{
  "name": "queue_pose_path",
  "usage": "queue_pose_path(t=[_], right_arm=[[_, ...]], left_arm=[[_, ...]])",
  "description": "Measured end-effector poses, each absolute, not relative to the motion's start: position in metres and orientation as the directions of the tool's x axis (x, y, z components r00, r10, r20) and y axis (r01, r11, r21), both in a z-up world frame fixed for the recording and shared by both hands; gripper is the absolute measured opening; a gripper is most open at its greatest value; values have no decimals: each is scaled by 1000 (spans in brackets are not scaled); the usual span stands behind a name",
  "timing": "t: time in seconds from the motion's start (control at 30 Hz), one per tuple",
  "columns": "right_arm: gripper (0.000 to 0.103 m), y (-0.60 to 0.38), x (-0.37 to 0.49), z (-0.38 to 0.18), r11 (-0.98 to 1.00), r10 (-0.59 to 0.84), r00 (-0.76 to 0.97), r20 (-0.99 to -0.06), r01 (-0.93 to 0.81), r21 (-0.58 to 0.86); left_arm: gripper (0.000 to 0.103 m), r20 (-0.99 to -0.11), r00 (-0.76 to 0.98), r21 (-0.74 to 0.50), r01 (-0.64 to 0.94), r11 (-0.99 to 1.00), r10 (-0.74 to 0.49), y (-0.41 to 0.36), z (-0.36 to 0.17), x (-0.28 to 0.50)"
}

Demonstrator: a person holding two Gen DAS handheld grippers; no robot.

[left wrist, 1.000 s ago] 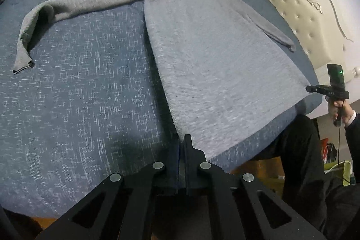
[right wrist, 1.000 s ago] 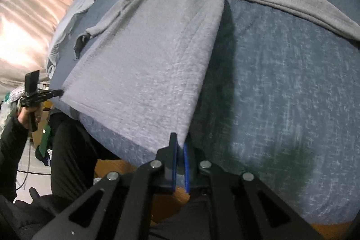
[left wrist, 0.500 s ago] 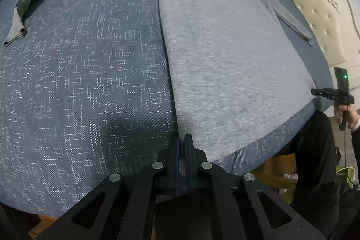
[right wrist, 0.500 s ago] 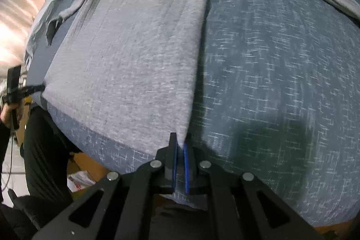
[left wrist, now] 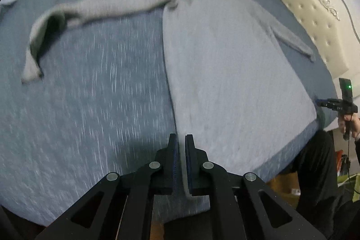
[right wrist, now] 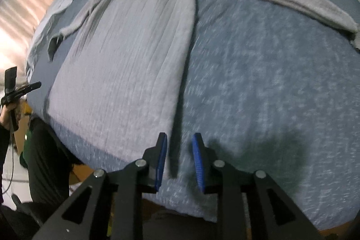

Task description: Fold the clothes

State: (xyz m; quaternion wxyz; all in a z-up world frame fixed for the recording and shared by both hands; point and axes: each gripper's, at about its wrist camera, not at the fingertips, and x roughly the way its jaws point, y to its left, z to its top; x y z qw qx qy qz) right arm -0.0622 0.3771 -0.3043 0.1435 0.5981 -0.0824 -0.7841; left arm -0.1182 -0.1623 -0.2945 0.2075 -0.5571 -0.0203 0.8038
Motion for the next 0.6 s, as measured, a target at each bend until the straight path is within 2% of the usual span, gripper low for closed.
queue_pose_path(t=[0.13, 0.2, 0.3, 0.6], right_arm=[[25, 404, -83, -290, -946, -318, -326, -890, 54, 319], [27, 423, -94, -282, -943, -310, -377, -873, 1, 334], [34, 455, -108, -276, -924, -293, -450, -844, -93, 371], [37, 586, -141, -280, -782, -146, -572, -807, -433, 449]], left_arm=[[12, -875, -344, -230, -319, -919, 339, -135, -279, -146], [17, -866, -364, -222, -332, -917, 342, -146, -262, -155], [17, -847, -396, -220, -345, -912, 354, -132, -249, -177], [19, -806, -436, -279, -316, -907, 400, -85, -271, -242]])
